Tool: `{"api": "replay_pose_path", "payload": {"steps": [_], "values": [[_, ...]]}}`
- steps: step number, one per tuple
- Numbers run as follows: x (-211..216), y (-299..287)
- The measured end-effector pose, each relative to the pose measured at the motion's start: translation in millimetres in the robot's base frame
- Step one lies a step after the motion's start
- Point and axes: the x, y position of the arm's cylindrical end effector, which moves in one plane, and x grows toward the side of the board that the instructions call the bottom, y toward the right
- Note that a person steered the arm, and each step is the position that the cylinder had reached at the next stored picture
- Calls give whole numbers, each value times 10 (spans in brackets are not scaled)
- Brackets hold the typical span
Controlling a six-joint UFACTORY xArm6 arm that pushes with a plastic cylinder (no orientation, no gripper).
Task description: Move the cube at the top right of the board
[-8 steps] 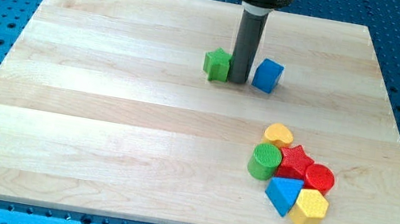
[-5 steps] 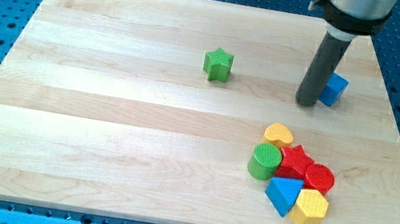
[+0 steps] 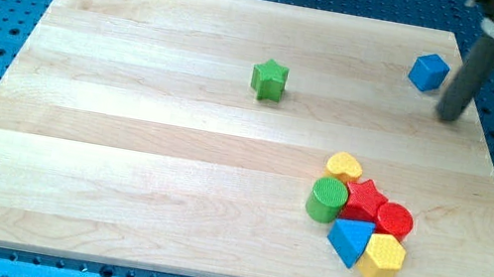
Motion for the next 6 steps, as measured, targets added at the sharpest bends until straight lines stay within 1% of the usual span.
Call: {"api": "replay_pose_path", "payload": {"steps": [1, 2, 3, 5, 6], "values": [[-499, -368], [-488, -463], [-391, -648], [-962, -985], [-1032, -1204]]}}
